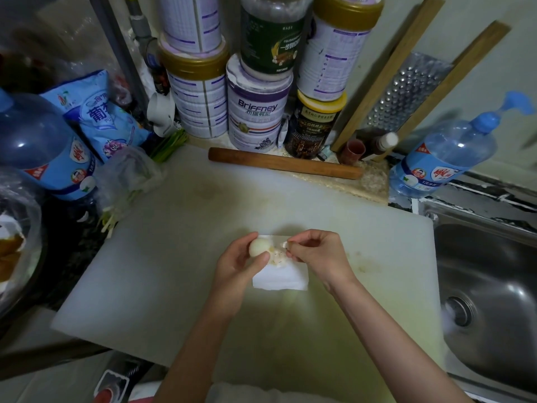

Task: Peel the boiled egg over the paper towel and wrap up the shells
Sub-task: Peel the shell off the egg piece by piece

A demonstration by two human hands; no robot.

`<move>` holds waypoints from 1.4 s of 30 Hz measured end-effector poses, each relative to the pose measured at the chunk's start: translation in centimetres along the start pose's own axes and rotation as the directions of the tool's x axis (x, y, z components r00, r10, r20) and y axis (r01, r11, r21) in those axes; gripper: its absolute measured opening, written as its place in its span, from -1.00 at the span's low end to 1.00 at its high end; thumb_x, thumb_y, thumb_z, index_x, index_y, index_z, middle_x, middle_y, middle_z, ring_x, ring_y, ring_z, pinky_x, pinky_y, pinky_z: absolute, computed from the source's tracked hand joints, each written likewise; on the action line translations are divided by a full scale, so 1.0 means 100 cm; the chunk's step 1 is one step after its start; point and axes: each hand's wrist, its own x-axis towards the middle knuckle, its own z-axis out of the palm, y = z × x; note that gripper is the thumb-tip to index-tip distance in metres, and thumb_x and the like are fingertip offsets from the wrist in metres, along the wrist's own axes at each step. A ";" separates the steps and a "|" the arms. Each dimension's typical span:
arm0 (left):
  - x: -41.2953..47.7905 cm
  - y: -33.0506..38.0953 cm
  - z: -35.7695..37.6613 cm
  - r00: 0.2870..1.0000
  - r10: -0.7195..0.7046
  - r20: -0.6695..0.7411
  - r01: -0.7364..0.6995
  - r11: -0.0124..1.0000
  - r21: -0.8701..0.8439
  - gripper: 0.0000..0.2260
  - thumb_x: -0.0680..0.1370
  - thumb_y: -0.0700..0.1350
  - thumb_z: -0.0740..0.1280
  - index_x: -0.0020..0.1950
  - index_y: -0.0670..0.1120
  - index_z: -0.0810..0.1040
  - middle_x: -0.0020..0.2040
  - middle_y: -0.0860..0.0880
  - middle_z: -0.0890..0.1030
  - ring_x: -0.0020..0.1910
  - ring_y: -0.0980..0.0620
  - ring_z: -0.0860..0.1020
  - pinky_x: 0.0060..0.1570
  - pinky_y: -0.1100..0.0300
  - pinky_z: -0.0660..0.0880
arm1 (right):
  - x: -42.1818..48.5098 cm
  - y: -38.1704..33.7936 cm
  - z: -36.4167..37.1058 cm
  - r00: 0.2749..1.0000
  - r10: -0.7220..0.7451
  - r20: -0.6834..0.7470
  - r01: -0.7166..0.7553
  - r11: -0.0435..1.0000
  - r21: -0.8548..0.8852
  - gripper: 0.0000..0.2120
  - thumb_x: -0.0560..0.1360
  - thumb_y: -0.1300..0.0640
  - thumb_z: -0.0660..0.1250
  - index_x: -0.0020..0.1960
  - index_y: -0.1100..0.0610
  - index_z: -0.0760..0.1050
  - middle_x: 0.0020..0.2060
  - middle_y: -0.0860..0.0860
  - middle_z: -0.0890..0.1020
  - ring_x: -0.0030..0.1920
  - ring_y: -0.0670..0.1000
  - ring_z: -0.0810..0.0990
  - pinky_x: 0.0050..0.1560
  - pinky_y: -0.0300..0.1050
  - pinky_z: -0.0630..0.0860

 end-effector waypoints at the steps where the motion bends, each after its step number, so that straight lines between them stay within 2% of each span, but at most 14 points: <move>1: 0.000 0.000 -0.002 1.000 -0.030 0.004 0.030 0.997 -0.070 -0.65 0.42 -0.30 0.40 0.19 -0.12 0.53 0.09 -0.08 0.63 0.10 0.00 0.58 0.13 0.12 0.47 | 0.001 0.001 -0.002 1.000 0.006 -0.017 -0.006 1.000 0.000 -0.86 0.30 0.33 0.47 -0.35 0.12 0.62 -0.37 0.11 0.66 -0.29 0.04 0.60 0.02 0.08 0.57; 3: 0.001 0.001 -0.006 0.997 -0.078 0.025 0.082 0.981 -0.178 -0.57 0.40 -0.25 0.38 0.26 -0.22 0.48 0.12 -0.14 0.60 0.11 -0.03 0.57 0.18 0.05 0.46 | 0.003 0.002 -0.007 0.999 0.011 -0.034 -0.011 1.000 -0.006 -0.86 0.30 0.33 0.48 -0.35 0.12 0.62 -0.34 0.14 0.67 -0.24 0.09 0.63 0.06 0.09 0.58; 5: 0.003 0.001 -0.007 0.995 -0.097 0.033 0.102 0.976 -0.195 -0.58 0.42 -0.27 0.36 0.28 -0.23 0.46 0.12 -0.14 0.60 0.11 -0.02 0.57 0.20 0.05 0.45 | 0.003 0.004 -0.007 0.999 -0.005 -0.042 0.002 0.999 -0.050 -0.87 0.31 0.32 0.46 -0.33 0.12 0.64 -0.32 0.15 0.68 -0.21 0.11 0.65 0.06 0.08 0.59; 10: 0.005 -0.003 -0.005 0.994 -0.105 0.042 0.112 0.962 -0.248 -0.65 0.42 -0.29 0.37 0.20 -0.18 0.51 -0.01 -0.05 0.66 0.04 0.06 0.62 0.07 0.20 0.55 | 0.000 0.012 0.006 0.994 -0.083 -0.077 0.061 0.965 -0.256 -0.87 0.31 0.32 0.40 -0.34 0.13 0.63 -0.40 0.02 0.67 -0.30 0.00 0.65 -0.08 -0.08 0.61; 14: 0.004 -0.004 -0.004 0.995 -0.096 0.027 0.100 0.966 -0.237 -0.62 0.36 -0.29 0.44 0.16 -0.16 0.52 0.04 -0.10 0.63 0.08 0.00 0.60 0.13 0.11 0.50 | -0.002 0.016 0.010 0.982 -0.157 -0.102 0.119 0.945 -0.306 -0.88 0.31 0.28 0.41 -0.37 0.12 0.60 -0.45 -0.04 0.64 -0.35 -0.05 0.61 -0.16 -0.12 0.57; 16: 0.003 -0.006 -0.003 0.996 -0.086 0.005 0.086 0.978 -0.190 -0.66 0.40 -0.36 0.41 0.13 -0.13 0.52 0.07 -0.12 0.62 0.08 -0.03 0.58 0.15 0.08 0.47 | -0.003 0.014 0.009 0.984 -0.163 -0.070 0.139 0.954 -0.267 -0.86 0.37 0.23 0.41 -0.36 0.11 0.61 -0.45 -0.04 0.64 -0.37 -0.07 0.60 -0.13 -0.13 0.56; 20: 0.002 -0.002 0.004 0.999 -0.001 -0.052 0.003 1.000 0.029 -0.60 0.37 -0.41 0.44 0.06 -0.04 0.47 0.08 -0.12 0.58 0.02 0.04 0.58 -0.02 0.26 0.51 | -0.010 0.000 0.010 0.980 -0.197 0.037 0.200 0.956 -0.216 -0.70 0.48 0.05 0.35 -0.33 0.21 0.61 -0.42 0.06 0.67 -0.31 0.06 0.65 -0.05 0.01 0.59; 22: 0.002 0.000 0.010 0.998 0.040 -0.043 -0.035 0.993 0.113 -0.56 0.34 -0.40 0.46 0.04 0.01 0.43 0.08 -0.08 0.55 0.04 0.05 0.57 -0.09 0.35 0.51 | -0.014 -0.005 0.014 0.978 -0.206 0.039 0.208 0.939 -0.273 -0.75 0.43 0.00 0.40 -0.33 0.14 0.62 -0.45 -0.02 0.65 -0.35 -0.05 0.63 -0.15 -0.15 0.57; 25: 0.002 0.003 0.015 0.996 0.088 -0.031 -0.079 0.972 0.221 -0.55 0.34 -0.36 0.48 0.06 0.04 0.44 0.11 -0.08 0.53 0.08 0.05 0.55 -0.14 0.41 0.49 | -0.017 -0.007 0.018 0.978 -0.207 0.014 0.202 0.933 -0.299 -0.90 0.39 0.08 0.43 -0.29 0.06 0.62 -0.47 -0.14 0.61 -0.38 -0.20 0.56 -0.24 -0.33 0.48; 31: 0.000 0.009 0.020 0.962 0.272 -0.033 -0.218 0.833 0.509 -0.61 0.28 -0.25 0.54 0.04 -0.01 0.54 0.04 0.04 0.50 0.00 0.30 0.49 -0.14 0.41 0.49 | -0.017 -0.008 0.014 0.977 -0.212 -0.001 0.202 0.930 -0.308 -0.91 0.37 0.21 0.39 -0.27 0.08 0.64 -0.38 -0.06 0.67 -0.27 -0.09 0.64 -0.18 -0.28 0.53; 35: -0.001 0.012 0.020 0.934 0.358 0.001 -0.267 0.694 0.669 -0.60 0.24 -0.12 0.57 0.04 0.01 0.60 -0.06 0.15 0.56 -0.08 0.16 0.54 -0.14 0.33 0.47 | -0.013 -0.009 0.011 0.979 -0.204 0.008 0.195 0.924 -0.328 -0.92 0.34 0.24 0.40 -0.29 0.10 0.62 -0.37 -0.03 0.67 -0.26 -0.05 0.65 -0.17 -0.26 0.55; 37: -0.002 0.013 0.018 0.918 0.393 0.045 -0.289 0.589 0.755 -0.58 0.23 -0.05 0.58 0.06 -0.01 0.61 -0.05 0.12 0.59 -0.04 0.10 0.52 -0.11 0.30 0.41 | -0.012 -0.010 0.010 0.984 -0.174 0.024 0.172 0.927 -0.332 -0.91 0.32 0.24 0.41 -0.31 0.08 0.62 -0.36 -0.03 0.67 -0.25 -0.04 0.65 -0.15 -0.25 0.57; 39: -0.002 0.014 0.016 0.897 0.431 0.101 -0.330 0.499 0.802 -0.57 0.23 -0.05 0.58 0.07 -0.03 0.61 -0.03 0.08 0.61 -0.02 0.03 0.51 -0.10 0.33 0.33 | -0.012 -0.011 0.011 0.988 -0.148 0.033 0.151 0.929 -0.337 -0.90 0.31 0.23 0.42 -0.32 0.06 0.61 -0.37 -0.02 0.67 -0.25 -0.03 0.65 -0.14 -0.23 0.57; 42: -0.001 0.016 0.016 0.878 0.453 0.156 -0.376 0.450 0.810 -0.59 0.23 -0.10 0.58 0.05 -0.05 0.62 -0.02 0.06 0.62 -0.04 -0.03 0.53 -0.10 0.33 0.31 | -0.011 -0.010 0.012 0.990 -0.140 0.023 0.139 0.927 -0.348 -0.86 0.30 0.23 0.42 -0.35 0.02 0.58 -0.39 -0.07 0.64 -0.27 -0.07 0.63 -0.18 -0.32 0.53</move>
